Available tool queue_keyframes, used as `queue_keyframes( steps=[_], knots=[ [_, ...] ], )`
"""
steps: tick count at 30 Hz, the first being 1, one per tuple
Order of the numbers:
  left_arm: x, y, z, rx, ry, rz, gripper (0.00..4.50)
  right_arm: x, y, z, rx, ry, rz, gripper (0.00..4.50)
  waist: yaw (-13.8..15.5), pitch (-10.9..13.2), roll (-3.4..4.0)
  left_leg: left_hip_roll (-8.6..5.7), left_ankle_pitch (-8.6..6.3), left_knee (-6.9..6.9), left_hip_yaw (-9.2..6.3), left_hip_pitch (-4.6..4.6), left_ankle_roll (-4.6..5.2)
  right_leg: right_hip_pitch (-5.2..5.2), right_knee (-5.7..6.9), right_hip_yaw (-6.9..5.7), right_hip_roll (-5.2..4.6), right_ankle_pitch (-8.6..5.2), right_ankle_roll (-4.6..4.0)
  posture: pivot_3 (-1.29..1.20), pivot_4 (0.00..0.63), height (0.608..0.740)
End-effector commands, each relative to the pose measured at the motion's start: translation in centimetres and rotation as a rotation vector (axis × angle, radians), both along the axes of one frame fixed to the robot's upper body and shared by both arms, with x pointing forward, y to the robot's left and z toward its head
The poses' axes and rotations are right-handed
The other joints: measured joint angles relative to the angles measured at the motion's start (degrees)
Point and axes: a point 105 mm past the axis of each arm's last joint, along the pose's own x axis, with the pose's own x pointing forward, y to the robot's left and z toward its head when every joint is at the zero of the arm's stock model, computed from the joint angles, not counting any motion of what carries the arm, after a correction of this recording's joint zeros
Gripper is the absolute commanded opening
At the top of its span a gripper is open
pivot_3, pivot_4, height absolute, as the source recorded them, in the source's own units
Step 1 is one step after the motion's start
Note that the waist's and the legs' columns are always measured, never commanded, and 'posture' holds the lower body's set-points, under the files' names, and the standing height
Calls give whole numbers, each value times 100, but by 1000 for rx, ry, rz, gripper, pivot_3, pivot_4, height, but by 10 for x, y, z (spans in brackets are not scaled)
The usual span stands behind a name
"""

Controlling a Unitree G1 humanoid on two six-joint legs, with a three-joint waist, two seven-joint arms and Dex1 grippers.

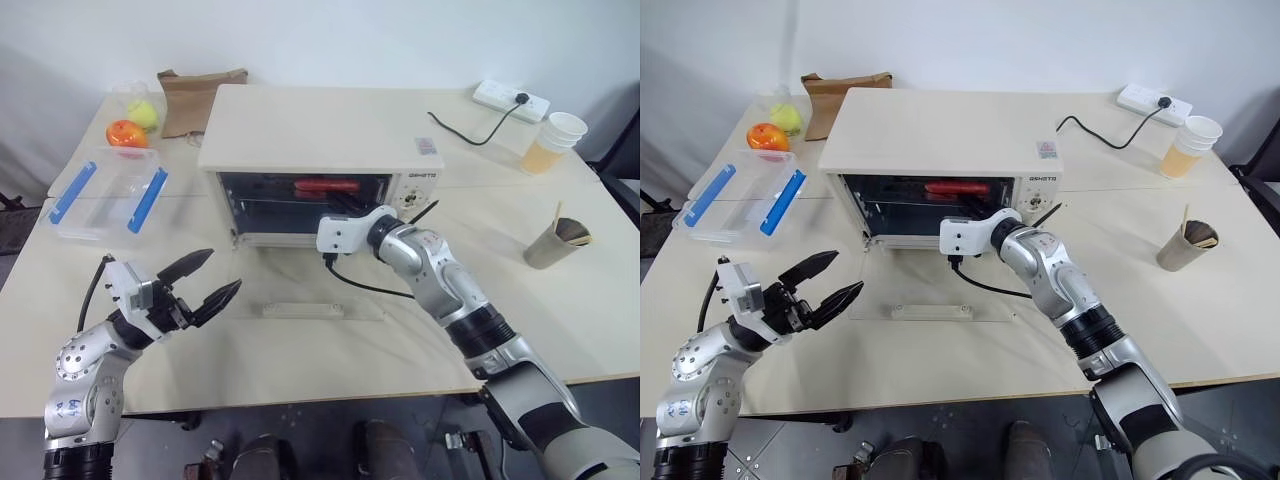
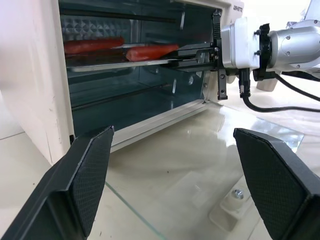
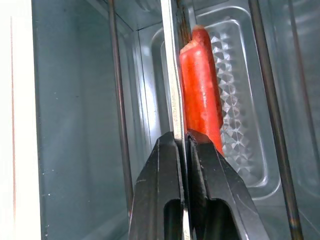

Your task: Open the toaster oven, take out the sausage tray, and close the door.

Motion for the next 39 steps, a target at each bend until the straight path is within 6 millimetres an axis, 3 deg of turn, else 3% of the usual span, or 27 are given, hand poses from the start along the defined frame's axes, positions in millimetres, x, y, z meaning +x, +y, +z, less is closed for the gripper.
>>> queue_keyframes(
  steps=[1, 14, 22, 27, 33, 39],
  knots=[
    [3, -3, 11, -4, -33, -28, 4075, -12, 9, 30, 61, -95, 75, 19, 0, 0, 0, 0, 0, -1, 0, -1, 0, -1, 0, 0, 0, 0, 0, 0, 150, 740],
    [34, -11, 47, -10, -137, -104, 4075, -19, 14, 36, 31, -112, 149, 19, -27, 1, -1, -14, 3, -40, 2, -3, -5, -15, -14, -11, 8, 0, 1, 0, 150, 740],
    [49, -10, 61, -14, -164, -129, 4075, -25, 15, 31, 12, -87, 192, 19, -123, 2, -2, -20, 4, -57, -6, -3, -8, -17, -17, -24, 12, 0, 1, 0, 150, 740],
    [56, -5, 73, -103, -151, -129, 4075, -40, 10, 22, -19, -37, 252, 19, -126, 3, -3, -20, 5, -55, -15, -4, -9, -13, -16, -32, 12, 1, 1, 0, 150, 740],
    [56, -7, 74, -120, -123, -150, 4075, -56, 7, 21, -31, -25, 289, 19, -113, 3, -4, -18, 12, -51, -15, -4, -14, -12, -14, -28, 9, 1, 2, 0, 150, 740],
    [57, -10, 67, -107, -77, -163, 4075, -77, -9, 3, -70, 25, 304, 19, -51, 3, -4, -20, 12, -51, -18, -4, -14, -11, -13, -29, 9, 1, 2, 0, 150, 740]
  ],
)
